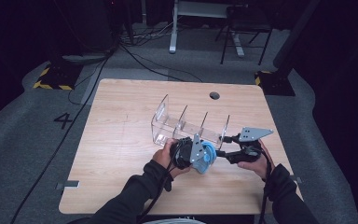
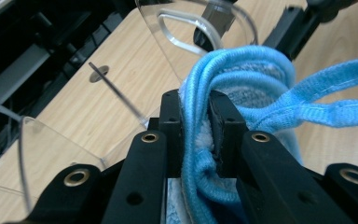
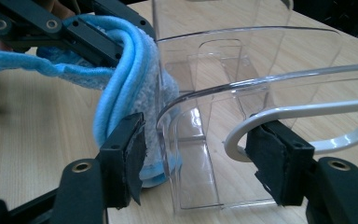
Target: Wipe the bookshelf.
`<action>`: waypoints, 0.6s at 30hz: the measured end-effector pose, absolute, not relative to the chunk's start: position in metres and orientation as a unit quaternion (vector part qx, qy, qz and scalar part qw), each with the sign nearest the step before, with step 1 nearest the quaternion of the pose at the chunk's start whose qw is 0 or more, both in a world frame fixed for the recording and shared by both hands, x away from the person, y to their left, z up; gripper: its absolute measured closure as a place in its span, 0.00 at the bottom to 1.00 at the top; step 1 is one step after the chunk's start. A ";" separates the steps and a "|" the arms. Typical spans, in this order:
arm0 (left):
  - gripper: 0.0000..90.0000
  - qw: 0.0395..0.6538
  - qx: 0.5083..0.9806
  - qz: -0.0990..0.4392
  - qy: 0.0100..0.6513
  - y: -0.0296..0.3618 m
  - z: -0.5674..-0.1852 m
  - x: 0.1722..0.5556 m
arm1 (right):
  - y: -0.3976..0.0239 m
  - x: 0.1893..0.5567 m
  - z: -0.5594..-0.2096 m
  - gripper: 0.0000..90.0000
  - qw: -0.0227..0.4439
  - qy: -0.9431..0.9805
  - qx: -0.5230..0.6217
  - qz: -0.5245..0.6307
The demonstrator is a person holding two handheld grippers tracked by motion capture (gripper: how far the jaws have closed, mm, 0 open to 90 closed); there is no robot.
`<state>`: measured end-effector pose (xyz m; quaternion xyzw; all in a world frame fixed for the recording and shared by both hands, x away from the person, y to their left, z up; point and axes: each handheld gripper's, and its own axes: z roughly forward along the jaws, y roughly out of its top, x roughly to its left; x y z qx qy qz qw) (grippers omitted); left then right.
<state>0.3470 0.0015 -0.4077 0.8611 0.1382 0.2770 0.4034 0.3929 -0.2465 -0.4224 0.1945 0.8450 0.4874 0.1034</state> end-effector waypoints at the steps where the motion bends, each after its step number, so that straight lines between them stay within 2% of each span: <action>1: 0.86 0.403 0.861 0.278 0.136 0.001 -0.408 0.345 | -0.245 0.391 -0.422 0.42 0.105 0.846 0.193 0.486; 9: 0.86 0.400 0.864 0.282 0.122 -0.002 -0.408 0.337 | -0.240 0.383 -0.421 0.43 0.110 0.854 0.180 0.475; 13: 0.86 0.385 0.867 0.295 0.115 0.003 -0.407 0.333 | -0.239 0.380 -0.422 0.51 0.116 0.853 0.179 0.477; 18: 0.86 0.369 0.868 0.310 0.114 0.016 -0.407 0.326 | -0.234 0.378 -0.424 0.49 0.126 0.851 0.177 0.479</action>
